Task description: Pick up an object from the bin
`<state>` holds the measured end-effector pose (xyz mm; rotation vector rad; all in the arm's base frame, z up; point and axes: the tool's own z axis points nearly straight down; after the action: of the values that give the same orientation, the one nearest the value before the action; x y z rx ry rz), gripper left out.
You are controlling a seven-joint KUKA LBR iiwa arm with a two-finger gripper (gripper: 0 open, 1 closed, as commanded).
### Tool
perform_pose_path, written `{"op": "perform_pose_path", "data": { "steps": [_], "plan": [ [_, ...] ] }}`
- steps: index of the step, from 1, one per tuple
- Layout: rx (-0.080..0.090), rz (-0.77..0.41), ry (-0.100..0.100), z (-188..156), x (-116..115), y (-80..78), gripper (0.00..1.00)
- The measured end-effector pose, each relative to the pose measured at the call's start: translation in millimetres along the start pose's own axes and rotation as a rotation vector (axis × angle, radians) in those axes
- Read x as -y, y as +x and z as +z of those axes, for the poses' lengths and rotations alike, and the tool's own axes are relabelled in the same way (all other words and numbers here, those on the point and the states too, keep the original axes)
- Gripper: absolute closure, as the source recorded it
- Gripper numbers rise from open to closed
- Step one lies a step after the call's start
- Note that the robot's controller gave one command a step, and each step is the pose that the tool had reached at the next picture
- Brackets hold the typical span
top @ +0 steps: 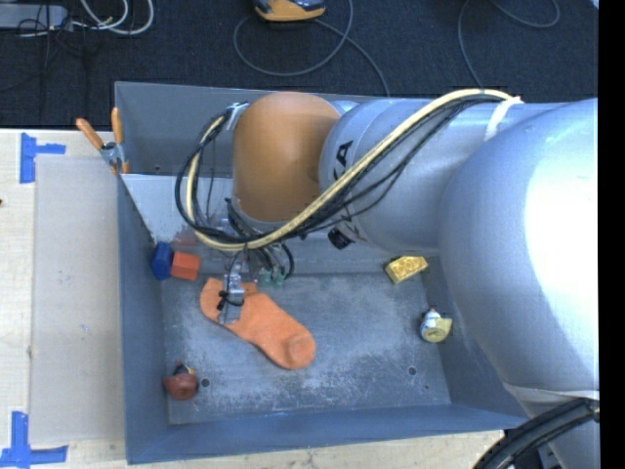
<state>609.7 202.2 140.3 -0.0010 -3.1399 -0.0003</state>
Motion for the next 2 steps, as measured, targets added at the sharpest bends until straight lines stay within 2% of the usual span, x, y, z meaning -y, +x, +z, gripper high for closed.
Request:
{"op": "perform_pose_path", "data": {
  "steps": [1,2],
  "plan": [
    [-0.004,0.21,0.001,54.4,31.7,26.5,0.0],
    [-0.007,0.205,0.003,67.7,38.1,32.9,0.0]
  ]
}}
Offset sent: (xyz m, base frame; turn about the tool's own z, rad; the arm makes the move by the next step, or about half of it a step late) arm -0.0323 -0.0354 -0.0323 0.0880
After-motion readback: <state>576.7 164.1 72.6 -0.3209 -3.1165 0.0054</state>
